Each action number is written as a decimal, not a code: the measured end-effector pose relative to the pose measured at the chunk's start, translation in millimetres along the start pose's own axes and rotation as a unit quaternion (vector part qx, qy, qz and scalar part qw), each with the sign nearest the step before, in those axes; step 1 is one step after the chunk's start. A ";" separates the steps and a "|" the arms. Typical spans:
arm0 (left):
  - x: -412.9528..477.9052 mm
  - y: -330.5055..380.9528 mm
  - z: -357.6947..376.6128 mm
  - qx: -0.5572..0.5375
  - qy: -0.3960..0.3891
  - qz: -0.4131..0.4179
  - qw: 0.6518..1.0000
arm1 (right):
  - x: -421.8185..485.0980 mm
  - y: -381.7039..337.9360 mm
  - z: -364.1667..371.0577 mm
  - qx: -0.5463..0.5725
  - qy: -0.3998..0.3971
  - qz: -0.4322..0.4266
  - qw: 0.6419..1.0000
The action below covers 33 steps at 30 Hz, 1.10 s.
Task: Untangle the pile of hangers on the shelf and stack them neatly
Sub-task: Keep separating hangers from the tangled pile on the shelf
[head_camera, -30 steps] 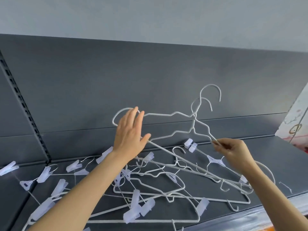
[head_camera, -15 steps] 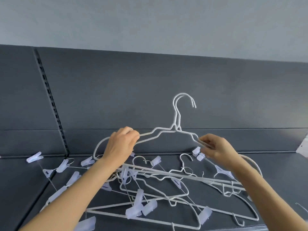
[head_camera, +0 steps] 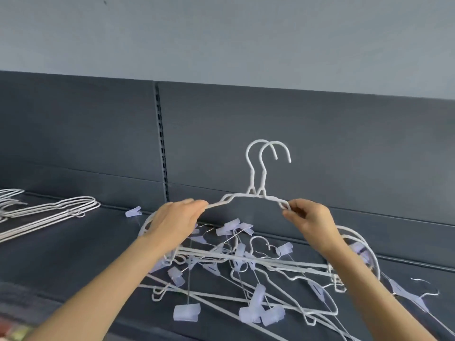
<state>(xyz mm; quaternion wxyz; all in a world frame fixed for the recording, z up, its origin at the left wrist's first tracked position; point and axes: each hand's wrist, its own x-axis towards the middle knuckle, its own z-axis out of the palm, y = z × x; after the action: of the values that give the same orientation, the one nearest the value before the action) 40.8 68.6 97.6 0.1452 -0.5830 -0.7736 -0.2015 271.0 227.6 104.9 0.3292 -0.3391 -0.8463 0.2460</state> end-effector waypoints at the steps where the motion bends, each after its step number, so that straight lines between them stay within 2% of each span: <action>1: -5.8 -10.1 -5.5 -0.001 0.008 -0.018 1.000 | 3.7 -9.6 9.5 -0.043 0.011 -0.017 0.999; 4: -21.8 -51.4 -16.6 -0.016 0.035 -0.080 0.996 | 13.3 -41.6 42.9 -0.136 0.042 -0.054 0.988; 9: -48.4 -141.1 -40.9 -0.031 0.045 -0.149 0.987 | 28.7 -102.3 127.0 -0.154 0.018 -0.118 0.981; 13: -81.8 -233.9 -70.8 -0.027 0.057 -0.145 0.988 | 46.1 -160.2 205.1 -0.115 -0.037 -0.121 0.985; 15: -103.7 -283.2 -91.5 0.041 -0.017 -0.132 0.990 | 56.8 -191.9 247.1 -0.076 -0.065 -0.103 0.990; 17: -126.2 -328.6 -111.3 0.116 -0.109 -0.132 0.979 | 67.6 -223.4 289.1 -0.035 -0.091 -0.083 0.992; 19: -146.7 -374.8 -125.6 0.160 -0.155 -0.129 0.966 | 79.5 -255.9 332.1 -0.007 -0.124 -0.079 0.989; 21: -165.5 -418.4 -135.6 0.179 -0.174 -0.134 0.959 | 88.8 -289.9 371.3 0.002 -0.160 -0.085 0.983; 25: -191.9 -490.4 -160.8 0.190 -0.133 -0.159 0.959 | 101.4 -347.8 437.9 0.025 -0.212 -0.135 0.968; 27: -205.1 -520.5 -173.8 0.174 -0.137 -0.190 0.956 | 108.2 -374.6 464.9 0.020 -0.228 -0.154 0.961; 30: -229.0 -563.9 -188.8 0.143 -0.148 -0.247 0.947 | 110.3 -415.9 495.6 -0.005 -0.321 -0.187 0.928; 33: -250.8 -602.3 -198.2 0.134 -0.145 -0.288 0.937 | 109.8 -452.7 525.4 -0.136 -0.401 -0.255 0.870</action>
<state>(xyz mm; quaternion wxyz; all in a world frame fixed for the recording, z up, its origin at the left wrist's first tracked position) -470.1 -382.3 70.3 0.0435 -0.3330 -0.9410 -0.0427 -356.6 -86.9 89.3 -0.0362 -0.0254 -0.9876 0.1506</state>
